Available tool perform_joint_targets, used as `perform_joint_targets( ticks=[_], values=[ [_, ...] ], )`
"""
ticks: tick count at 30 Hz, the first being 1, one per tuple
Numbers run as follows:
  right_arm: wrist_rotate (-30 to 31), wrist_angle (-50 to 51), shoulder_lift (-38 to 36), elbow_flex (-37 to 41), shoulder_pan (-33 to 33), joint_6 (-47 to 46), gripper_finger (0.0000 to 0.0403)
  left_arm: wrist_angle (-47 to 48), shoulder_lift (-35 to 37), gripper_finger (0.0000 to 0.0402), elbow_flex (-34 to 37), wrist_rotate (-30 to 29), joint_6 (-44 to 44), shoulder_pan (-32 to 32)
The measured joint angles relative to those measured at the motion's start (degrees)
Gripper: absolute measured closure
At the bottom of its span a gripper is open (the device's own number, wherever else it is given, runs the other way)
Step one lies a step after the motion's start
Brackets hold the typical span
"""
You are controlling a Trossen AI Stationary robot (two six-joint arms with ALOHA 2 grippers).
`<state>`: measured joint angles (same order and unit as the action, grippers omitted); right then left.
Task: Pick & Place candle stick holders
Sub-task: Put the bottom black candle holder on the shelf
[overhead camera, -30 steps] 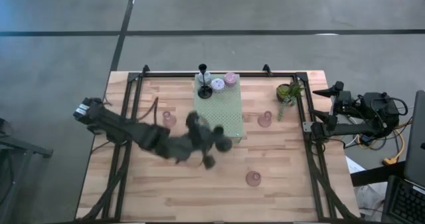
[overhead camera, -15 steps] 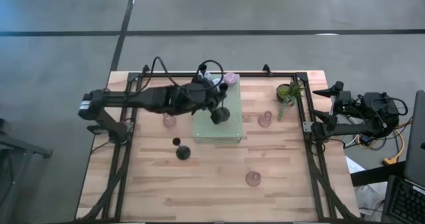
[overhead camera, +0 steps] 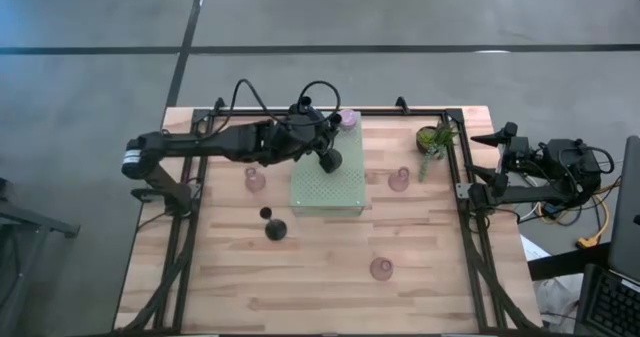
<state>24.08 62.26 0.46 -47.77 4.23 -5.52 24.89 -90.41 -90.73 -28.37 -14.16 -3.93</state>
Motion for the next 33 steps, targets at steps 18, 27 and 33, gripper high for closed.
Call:
perform_joint_targets(
  ticks=[18, 27, 33],
  values=[
    [0.0, 0.0, 0.0, 0.0, 0.0, 0.0, 0.0019, -3.3, 0.0, 0.0385, 3.0, -1.7, -0.4, -2.2],
    [0.0, 0.0, 0.0, 0.0, 0.0, 0.0, 0.0019, -2.4, 0.0, 0.0385, 3.0, -2.4, -1.1, -3.1],
    [0.0, 0.0, 0.0, 0.0, 0.0, 0.0, 0.0019, -2.5, 0.0, 0.0385, 3.1, -2.6, -1.1, -3.3]
  ],
)
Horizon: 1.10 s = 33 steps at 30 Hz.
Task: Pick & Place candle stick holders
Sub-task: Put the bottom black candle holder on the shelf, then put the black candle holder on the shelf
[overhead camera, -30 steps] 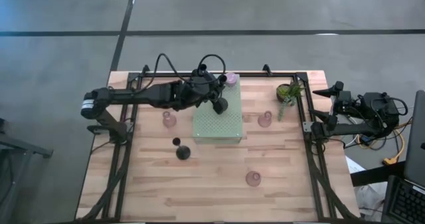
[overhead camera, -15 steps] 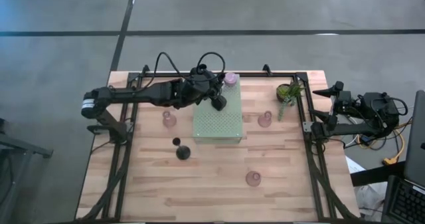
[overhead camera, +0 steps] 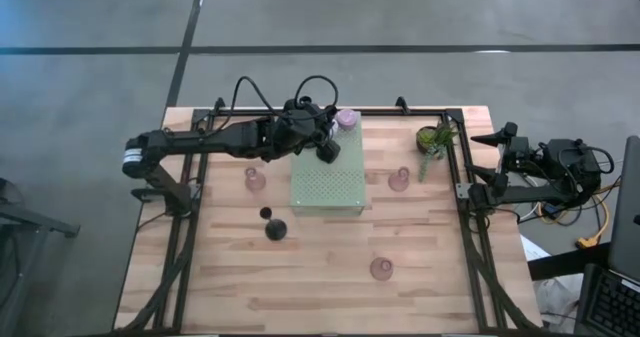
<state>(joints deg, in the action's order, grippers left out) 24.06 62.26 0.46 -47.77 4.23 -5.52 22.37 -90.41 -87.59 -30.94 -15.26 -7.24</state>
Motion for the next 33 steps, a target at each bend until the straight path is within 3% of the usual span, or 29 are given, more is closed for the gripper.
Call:
perform_joint_targets(
  ticks=[10, 17, 27, 33],
  values=[
    [0.0, 0.0, 0.0, 0.0, 0.0, 0.0, 0.0019, -4.2, 0.1, 0.0384, 2.5, 0.5, 0.0, -0.2],
    [0.0, 0.0, 0.0, 0.0, 0.0, 0.0, 0.0019, -4.4, -0.2, 0.0338, 2.7, 1.5, 1.3, -0.2],
    [0.0, 0.0, 0.0, 0.0, 0.0, 0.0, 0.0019, -5.0, 0.3, 0.0308, 2.7, 1.8, 1.7, -0.3],
    [0.0, 0.0, 0.0, 0.0, 0.0, 0.0, 0.0019, -4.8, 0.6, 0.0259, 2.7, 2.0, 1.6, -0.3]
  ],
)
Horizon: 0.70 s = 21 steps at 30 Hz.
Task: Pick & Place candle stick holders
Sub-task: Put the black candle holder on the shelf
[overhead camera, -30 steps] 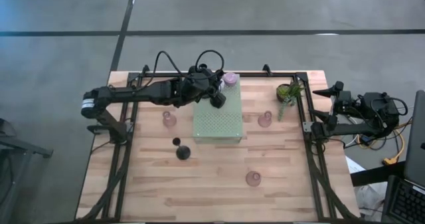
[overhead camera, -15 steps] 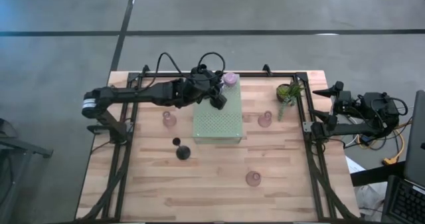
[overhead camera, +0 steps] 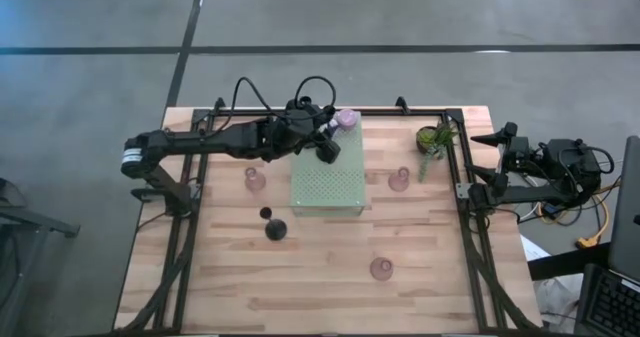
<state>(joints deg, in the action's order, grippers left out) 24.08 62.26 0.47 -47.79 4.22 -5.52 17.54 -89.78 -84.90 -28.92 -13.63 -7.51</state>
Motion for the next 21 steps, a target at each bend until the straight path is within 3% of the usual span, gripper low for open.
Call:
perform_joint_targets(
  ticks=[7, 13, 21],
  values=[
    [0.0, 0.0, 0.0, 0.0, 0.0, 0.0, 0.0019, 1.6, 0.2, 0.0214, 0.0, 2.7, 0.0, -0.1],
    [0.0, 0.0, 0.0, 0.0, 0.0, 0.0, 0.0019, 6.3, 2.5, 0.0215, 0.0, 4.4, 0.1, 0.1],
    [0.0, 0.0, 0.0, 0.0, 0.0, 0.0, 0.0019, 22.5, 8.9, 0.0226, 0.0, 9.7, -1.0, 1.4]
  ],
)
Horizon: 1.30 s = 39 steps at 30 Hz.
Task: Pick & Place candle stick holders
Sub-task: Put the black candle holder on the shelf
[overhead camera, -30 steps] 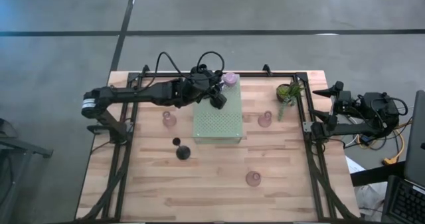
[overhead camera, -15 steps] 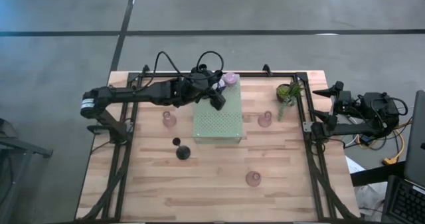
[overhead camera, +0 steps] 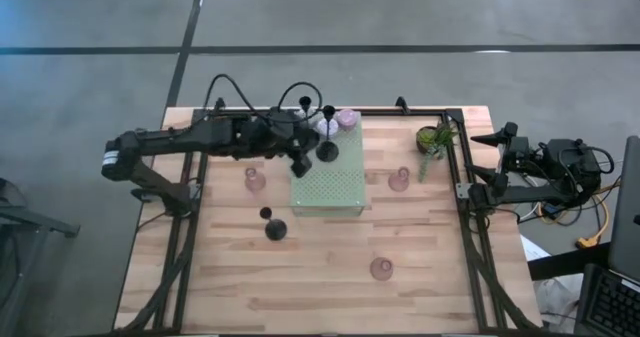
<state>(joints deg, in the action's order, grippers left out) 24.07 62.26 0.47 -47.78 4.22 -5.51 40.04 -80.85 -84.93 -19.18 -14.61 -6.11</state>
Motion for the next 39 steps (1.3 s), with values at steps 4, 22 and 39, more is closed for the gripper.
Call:
perform_joint_targets(
  ticks=[4, 22, 39],
  values=[
    [0.0, 0.0, 0.0, 0.0, 0.0, 0.0, 0.0019, 7.4, 4.9, 0.0234, 1.3, 2.6, -3.5, 2.1],
    [0.0, 0.0, 0.0, 0.0, 0.0, 0.0, 0.0019, 0.3, 35.2, 0.025, 40.8, -21.3, -26.4, 35.7],
    [0.0, 0.0, 0.0, 0.0, 0.0, 0.0, 0.0019, -23.3, 37.6, 0.025, 59.7, -11.7, -24.8, 40.0]
  ],
)
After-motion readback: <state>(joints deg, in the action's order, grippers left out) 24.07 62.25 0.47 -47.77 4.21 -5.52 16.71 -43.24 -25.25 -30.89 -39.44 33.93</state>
